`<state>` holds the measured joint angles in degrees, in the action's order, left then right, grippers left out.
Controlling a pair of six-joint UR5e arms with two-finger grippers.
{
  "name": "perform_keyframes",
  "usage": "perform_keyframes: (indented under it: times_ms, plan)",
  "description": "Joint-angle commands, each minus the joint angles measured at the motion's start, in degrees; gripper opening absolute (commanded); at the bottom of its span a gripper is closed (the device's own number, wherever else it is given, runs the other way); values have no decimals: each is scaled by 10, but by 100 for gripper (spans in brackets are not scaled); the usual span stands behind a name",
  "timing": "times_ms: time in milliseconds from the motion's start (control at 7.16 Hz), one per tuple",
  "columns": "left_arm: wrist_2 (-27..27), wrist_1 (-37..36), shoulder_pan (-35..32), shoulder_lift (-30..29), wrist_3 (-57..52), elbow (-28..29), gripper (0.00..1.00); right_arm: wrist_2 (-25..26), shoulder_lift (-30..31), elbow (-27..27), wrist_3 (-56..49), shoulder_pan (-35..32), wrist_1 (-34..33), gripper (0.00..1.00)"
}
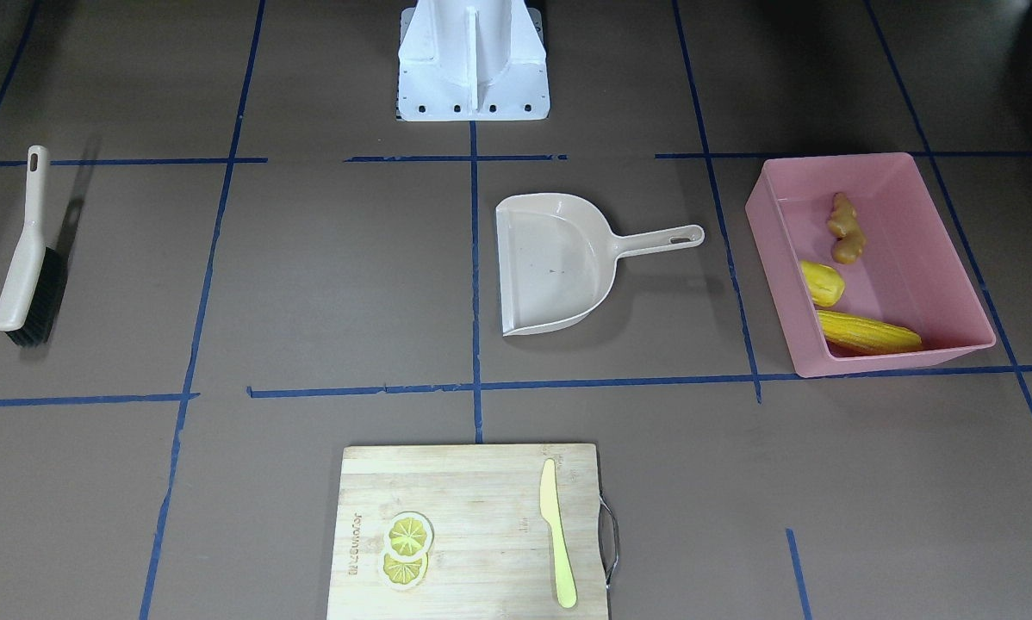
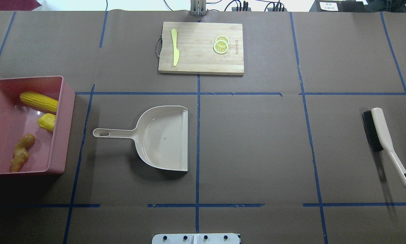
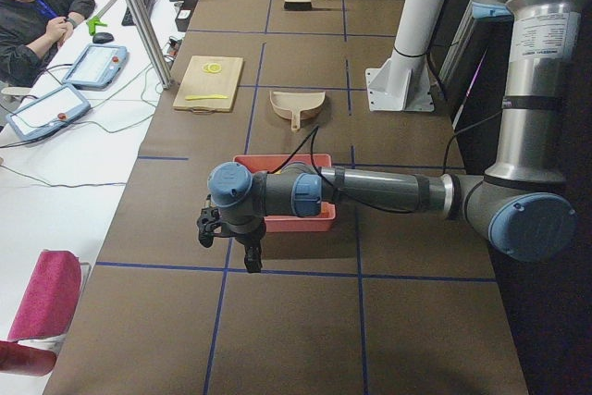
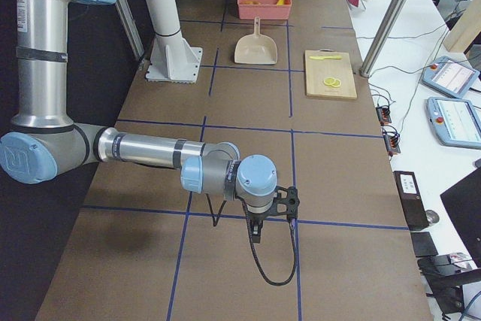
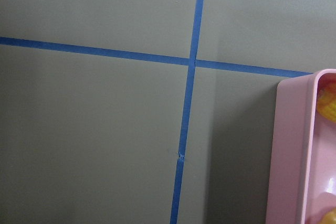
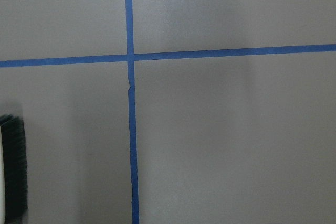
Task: Sweep and dump trash into bin
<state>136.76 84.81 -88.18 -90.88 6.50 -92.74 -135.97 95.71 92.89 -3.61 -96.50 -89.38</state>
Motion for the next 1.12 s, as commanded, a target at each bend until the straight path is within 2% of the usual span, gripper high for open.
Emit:
perform_keyframes:
  times_ms: [0, 698, 977]
  plan:
    - [0, 0, 0, 0, 0, -1, 100, 0, 0, 1, 0, 0, 0, 100]
    - [-1, 1, 0, 1, -3, 2, 100, 0, -1, 3, 0, 0, 0, 100]
    - [-4, 29, 0, 7, -4, 5, 100, 0, -2, 3, 0, 0, 0, 100]
